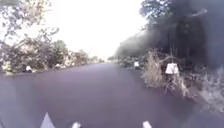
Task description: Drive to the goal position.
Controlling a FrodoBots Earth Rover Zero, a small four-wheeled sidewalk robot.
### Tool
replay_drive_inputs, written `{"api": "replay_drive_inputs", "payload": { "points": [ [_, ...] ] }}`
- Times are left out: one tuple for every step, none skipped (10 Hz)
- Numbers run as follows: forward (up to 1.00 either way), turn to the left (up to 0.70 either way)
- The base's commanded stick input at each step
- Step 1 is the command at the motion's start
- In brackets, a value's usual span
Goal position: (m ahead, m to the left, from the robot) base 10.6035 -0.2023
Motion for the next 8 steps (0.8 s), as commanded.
{"api": "replay_drive_inputs", "payload": {
  "points": [
    [0.85,-0.12],
    [0.85,-0.20],
    [0.85,-0.28],
    [0.85,-0.34],
    [0.85,-0.34],
    [0.85,-0.26],
    [0.85,-0.20],
    [0.85,-0.13]
  ]
}}
